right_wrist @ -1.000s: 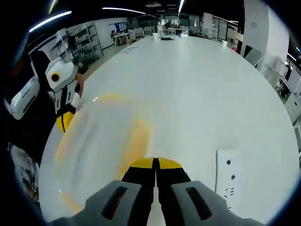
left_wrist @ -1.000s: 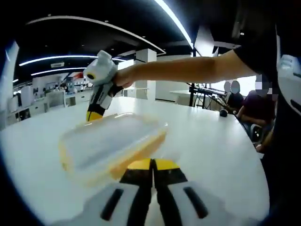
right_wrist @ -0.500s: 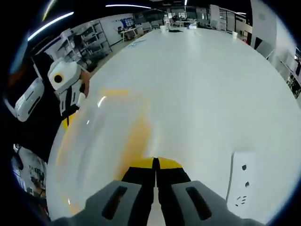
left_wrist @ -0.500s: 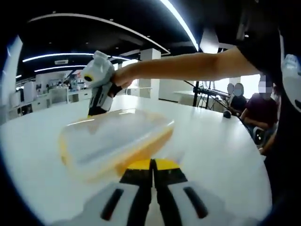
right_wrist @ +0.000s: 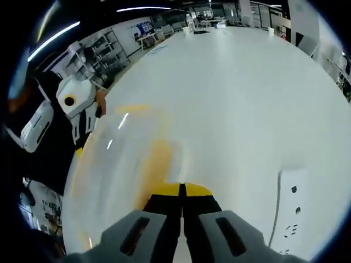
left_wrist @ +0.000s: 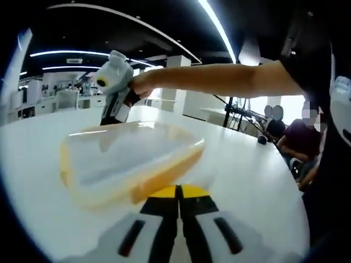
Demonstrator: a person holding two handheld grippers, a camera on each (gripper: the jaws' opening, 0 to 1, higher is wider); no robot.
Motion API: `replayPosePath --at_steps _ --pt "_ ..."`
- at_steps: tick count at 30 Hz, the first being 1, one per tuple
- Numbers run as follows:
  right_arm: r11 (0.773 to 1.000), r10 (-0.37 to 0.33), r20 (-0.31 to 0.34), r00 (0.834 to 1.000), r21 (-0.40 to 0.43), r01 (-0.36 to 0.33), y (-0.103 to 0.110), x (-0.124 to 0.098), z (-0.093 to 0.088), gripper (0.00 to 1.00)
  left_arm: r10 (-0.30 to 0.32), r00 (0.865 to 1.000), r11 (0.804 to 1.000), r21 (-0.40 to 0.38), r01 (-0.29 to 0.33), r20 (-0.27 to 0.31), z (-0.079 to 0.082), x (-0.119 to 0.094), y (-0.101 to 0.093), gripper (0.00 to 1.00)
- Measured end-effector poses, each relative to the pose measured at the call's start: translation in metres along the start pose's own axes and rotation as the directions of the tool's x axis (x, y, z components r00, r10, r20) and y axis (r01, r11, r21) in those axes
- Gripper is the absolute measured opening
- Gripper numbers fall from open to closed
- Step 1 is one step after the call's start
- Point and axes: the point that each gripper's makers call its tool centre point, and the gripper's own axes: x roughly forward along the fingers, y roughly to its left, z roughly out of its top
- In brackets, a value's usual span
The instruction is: Snap each plastic latch of the storage box into its locked position after aligning the lid with the box until every specified latch is closed and the lid sits flush.
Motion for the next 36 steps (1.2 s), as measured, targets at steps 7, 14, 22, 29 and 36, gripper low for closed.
replayPosePath --at_steps 7,14,22,29,36 --pt "0.999 0.042 0.021 0.999 0.024 -0.043 0.005 0.001 0.001 0.0 0.02 0.999 1.0 -0.017 -0.021 -0.026 -0.004 0.001 0.003 0.0" --pt "0.998 0.053 0.031 0.998 0.043 -0.054 0.008 0.002 0.001 0.0 0.032 0.999 0.999 -0.034 -0.033 -0.023 -0.004 0.001 0.004 0.0" --pt "0.997 0.051 0.036 0.998 0.061 -0.053 0.001 0.0 0.002 0.0 0.052 0.998 0.997 -0.054 -0.053 -0.024 -0.003 0.003 0.005 0.0" --pt "0.995 0.043 0.036 0.998 0.092 -0.046 -0.002 -0.001 0.002 0.0 0.063 0.998 0.996 -0.062 -0.065 -0.023 -0.004 0.005 0.005 0.0" --pt "0.994 0.026 0.049 0.998 0.103 -0.031 -0.009 -0.002 0.004 0.0 0.057 0.998 0.996 -0.062 -0.058 -0.027 -0.005 0.01 0.008 0.0"
